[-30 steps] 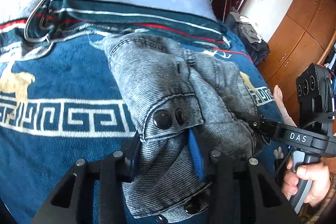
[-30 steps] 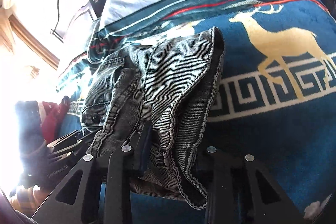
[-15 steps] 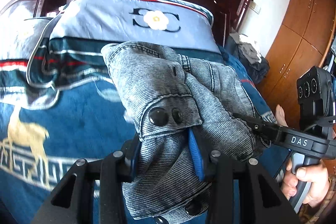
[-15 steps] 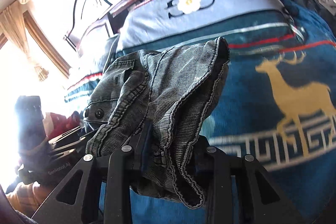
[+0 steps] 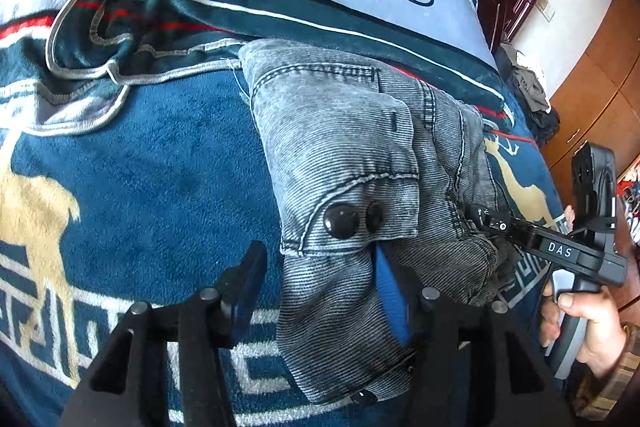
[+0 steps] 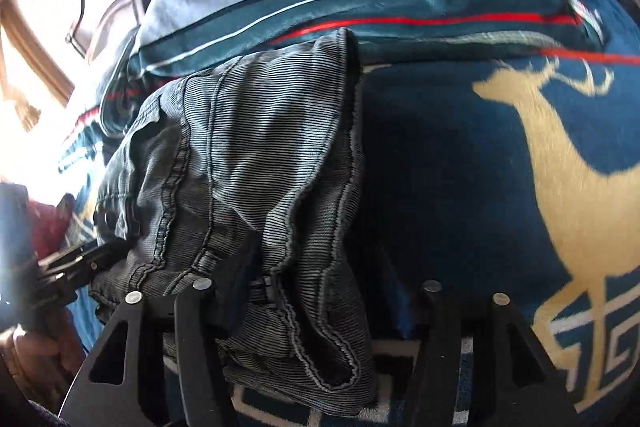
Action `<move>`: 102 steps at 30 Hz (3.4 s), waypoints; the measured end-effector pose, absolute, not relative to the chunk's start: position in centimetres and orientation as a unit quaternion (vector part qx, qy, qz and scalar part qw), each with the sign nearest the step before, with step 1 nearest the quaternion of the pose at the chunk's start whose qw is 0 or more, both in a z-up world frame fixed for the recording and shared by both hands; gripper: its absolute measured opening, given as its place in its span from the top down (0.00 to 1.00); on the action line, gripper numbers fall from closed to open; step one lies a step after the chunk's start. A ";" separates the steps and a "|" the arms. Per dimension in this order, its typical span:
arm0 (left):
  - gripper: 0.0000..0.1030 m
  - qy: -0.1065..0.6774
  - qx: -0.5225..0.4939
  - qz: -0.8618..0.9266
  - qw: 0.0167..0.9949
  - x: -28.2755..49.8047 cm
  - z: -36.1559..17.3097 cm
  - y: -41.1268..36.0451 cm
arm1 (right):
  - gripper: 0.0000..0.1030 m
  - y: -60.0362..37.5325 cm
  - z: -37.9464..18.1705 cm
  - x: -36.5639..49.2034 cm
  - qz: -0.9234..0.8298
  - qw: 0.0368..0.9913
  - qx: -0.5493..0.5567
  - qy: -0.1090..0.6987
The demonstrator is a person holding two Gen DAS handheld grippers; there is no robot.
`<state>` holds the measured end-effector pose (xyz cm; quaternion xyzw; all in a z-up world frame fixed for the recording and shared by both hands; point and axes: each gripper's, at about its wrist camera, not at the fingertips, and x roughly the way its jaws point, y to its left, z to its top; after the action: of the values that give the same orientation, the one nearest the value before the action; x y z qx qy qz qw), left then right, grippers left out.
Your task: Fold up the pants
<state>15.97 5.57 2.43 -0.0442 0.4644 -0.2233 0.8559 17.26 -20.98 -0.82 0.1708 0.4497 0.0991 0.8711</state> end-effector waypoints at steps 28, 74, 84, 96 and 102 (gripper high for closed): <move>0.10 0.430 -0.003 -0.142 0.892 6.4 9.2 6.0 | 0.25 -19.3 6.8 5.2 0.082 0.886 0.200 0.410; 0.00 0.341 0.074 -0.096 0.932 -3.9 17.8 3.9 | 0.11 -15.6 15.4 -5.3 0.069 0.917 0.129 0.370; 0.00 0.338 0.047 -0.105 0.934 -4.5 18.7 4.2 | 0.11 -15.5 16.8 -6.0 0.067 0.923 0.121 0.358; 0.00 0.339 0.043 -0.103 0.934 -4.6 18.1 4.4 | 0.10 -15.1 16.5 -6.0 0.071 0.921 0.118 0.365; 0.00 0.358 0.037 -0.111 0.926 -4.0 16.8 4.2 | 0.10 -15.1 15.7 -5.5 0.069 0.917 0.118 0.374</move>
<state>-4.05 4.16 16.84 0.0374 0.3582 -0.1114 0.9262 -5.45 -15.13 15.67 0.1180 0.3742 0.0688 0.9172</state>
